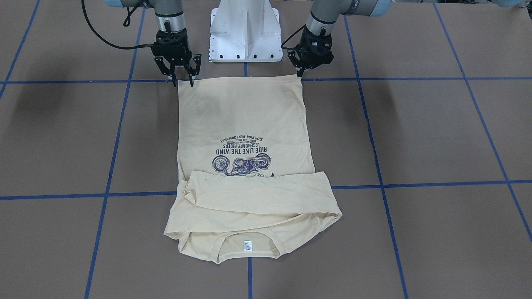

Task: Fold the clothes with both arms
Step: 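Grasp the hem corners nearest the robot with both grippers, then lift the hem with both grippers and fold it toward the collar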

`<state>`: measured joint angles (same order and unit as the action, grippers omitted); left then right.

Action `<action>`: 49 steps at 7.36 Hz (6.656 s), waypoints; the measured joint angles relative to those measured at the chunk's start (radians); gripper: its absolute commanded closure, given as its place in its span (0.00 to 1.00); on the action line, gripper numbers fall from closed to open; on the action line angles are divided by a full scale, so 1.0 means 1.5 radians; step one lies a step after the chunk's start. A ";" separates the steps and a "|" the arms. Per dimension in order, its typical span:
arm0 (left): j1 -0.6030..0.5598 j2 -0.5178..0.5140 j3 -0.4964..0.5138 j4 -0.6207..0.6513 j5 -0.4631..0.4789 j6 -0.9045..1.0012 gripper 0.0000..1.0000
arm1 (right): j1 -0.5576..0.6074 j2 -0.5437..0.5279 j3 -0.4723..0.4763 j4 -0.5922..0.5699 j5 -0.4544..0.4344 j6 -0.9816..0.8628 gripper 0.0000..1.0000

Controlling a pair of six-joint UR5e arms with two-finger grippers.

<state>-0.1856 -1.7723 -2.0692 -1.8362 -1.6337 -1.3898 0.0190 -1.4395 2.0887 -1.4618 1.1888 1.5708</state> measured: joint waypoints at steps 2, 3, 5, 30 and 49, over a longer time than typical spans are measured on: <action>0.001 0.001 0.000 0.000 0.000 0.000 1.00 | -0.011 -0.013 -0.001 0.000 -0.010 0.002 0.57; 0.001 0.001 0.000 0.000 0.000 0.000 1.00 | -0.014 -0.014 -0.003 -0.001 -0.013 0.003 0.57; 0.001 0.002 -0.002 0.000 0.000 0.000 1.00 | -0.018 -0.011 -0.006 -0.001 -0.015 0.004 0.57; -0.066 -0.093 -0.129 0.226 -0.056 0.030 1.00 | 0.095 0.130 0.208 -0.310 0.148 -0.049 1.00; -0.281 -0.256 0.363 -0.070 0.072 0.108 1.00 | 0.390 0.274 -0.316 0.037 0.172 -0.203 1.00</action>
<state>-0.6070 -2.1562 -1.5248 -1.9419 -1.5255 -1.2279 0.6044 -1.0289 1.6154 -1.4055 1.4464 1.2668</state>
